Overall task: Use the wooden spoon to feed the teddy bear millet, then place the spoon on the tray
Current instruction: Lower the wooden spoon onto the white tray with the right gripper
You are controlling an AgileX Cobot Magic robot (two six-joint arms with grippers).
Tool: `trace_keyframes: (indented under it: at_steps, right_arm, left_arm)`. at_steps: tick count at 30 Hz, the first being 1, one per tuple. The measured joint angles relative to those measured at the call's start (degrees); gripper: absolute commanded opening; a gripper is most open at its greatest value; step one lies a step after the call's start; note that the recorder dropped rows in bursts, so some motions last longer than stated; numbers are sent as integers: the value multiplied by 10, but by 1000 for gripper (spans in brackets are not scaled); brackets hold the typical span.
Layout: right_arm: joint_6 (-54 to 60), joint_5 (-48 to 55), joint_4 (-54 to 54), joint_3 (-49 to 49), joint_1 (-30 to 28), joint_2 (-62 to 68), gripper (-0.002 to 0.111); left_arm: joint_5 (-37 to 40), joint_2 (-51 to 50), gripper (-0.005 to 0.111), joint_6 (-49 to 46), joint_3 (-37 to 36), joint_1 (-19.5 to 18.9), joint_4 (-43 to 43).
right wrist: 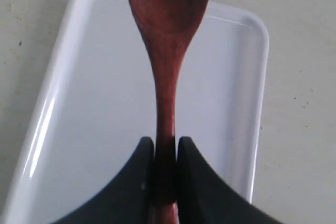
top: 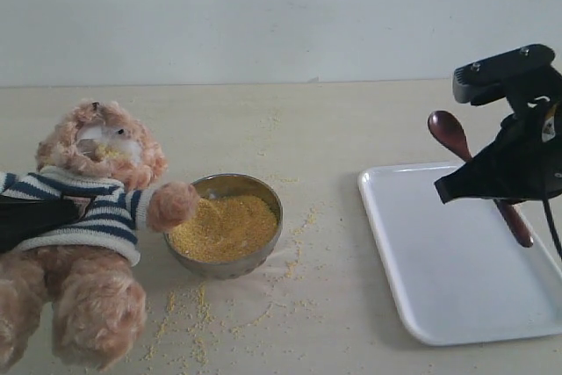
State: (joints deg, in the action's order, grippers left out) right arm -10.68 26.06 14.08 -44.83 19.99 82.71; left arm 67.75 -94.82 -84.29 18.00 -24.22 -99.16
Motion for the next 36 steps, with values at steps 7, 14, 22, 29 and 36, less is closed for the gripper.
trace_keyframes:
  at_steps: [7, 14, 22, 29, 36]
  right_arm:
    - [0, -18, -10, 1, 0, 43, 0]
    - [0, -28, -18, 1, 0, 72, 0]
    - [-8, -56, -18, 1, 0, 105, 0]
    - [-18, -72, -18, 1, 0, 107, 0]
    - [-19, -75, -9, 1, 0, 116, 0]
  left_arm:
    - [0, 0, 5, -4, 0, 0, 0]
    - [0, 0, 5, -5, 0, 0, 0]
    - [0, 0, 5, -9, 0, 0, 0]
    - [0, 0, 5, -9, 0, 0, 0]
    - [0, 0, 5, -10, 0, 0, 0]
